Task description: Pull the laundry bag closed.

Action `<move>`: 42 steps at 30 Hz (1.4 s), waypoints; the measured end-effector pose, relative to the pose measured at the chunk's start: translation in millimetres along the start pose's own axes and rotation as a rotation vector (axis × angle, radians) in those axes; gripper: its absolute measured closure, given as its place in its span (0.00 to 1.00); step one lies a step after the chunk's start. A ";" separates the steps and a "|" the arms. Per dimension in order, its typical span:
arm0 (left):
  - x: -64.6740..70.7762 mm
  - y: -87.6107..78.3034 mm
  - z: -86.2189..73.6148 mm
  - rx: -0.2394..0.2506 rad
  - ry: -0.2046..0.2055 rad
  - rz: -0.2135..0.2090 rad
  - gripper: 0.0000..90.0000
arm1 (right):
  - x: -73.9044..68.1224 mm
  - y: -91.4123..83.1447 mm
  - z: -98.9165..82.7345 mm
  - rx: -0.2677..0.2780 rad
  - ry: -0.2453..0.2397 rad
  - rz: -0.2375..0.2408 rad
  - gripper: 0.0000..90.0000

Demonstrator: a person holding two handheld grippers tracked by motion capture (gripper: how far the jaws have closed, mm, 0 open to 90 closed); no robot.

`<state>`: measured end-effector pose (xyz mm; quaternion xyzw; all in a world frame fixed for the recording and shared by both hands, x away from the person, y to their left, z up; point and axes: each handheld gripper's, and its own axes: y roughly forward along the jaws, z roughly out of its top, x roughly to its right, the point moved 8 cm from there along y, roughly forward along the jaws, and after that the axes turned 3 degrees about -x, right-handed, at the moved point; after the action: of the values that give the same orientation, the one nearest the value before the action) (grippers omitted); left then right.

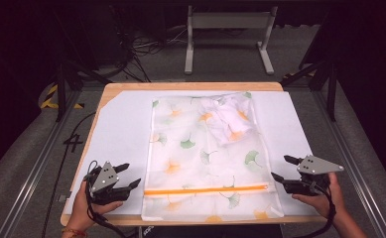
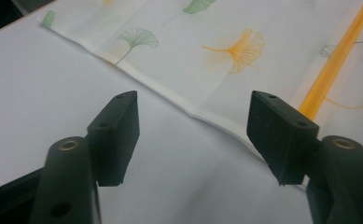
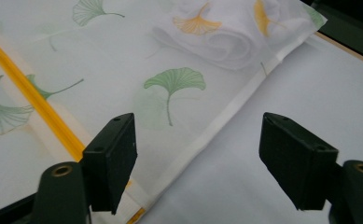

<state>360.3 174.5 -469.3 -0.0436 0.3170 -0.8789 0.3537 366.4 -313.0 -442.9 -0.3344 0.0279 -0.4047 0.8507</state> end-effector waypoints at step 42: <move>-32.0 -16.5 -34.2 0.120 -0.256 0.072 0.13 | 44.8 3.2 -40.1 0.040 0.192 -0.180 0.14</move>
<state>364.1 222.3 -482.1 -0.1229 0.2174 -0.8703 0.4244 385.9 -365.2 -465.9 -0.2781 0.0709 -0.5098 0.8110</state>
